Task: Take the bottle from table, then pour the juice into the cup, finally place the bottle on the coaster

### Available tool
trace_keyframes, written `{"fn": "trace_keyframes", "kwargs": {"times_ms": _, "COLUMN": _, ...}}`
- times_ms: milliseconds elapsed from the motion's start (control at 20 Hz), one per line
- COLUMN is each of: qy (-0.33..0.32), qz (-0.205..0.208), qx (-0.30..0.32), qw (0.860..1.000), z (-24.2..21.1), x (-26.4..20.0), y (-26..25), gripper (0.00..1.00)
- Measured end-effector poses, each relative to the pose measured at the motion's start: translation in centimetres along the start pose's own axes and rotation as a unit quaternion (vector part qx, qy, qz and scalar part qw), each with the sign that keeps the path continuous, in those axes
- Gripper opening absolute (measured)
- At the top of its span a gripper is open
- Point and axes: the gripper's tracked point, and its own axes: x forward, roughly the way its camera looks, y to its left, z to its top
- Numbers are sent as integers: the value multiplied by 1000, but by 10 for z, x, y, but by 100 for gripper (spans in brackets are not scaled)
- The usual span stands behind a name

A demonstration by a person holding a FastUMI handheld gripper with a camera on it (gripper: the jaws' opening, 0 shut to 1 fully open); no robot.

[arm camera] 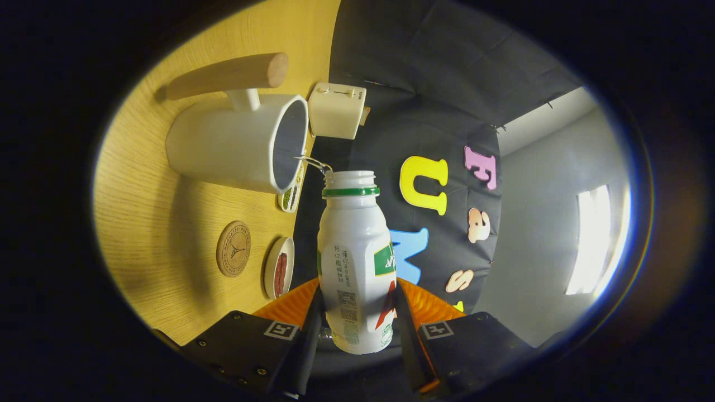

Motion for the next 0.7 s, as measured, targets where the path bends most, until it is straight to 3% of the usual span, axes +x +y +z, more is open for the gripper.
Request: {"fn": "trace_keyframes", "kwargs": {"times_ms": 700, "qy": -3, "qz": 2, "qx": -21, "qw": 1000, "z": 1, "x": -2, "y": 1, "gripper": 65}}
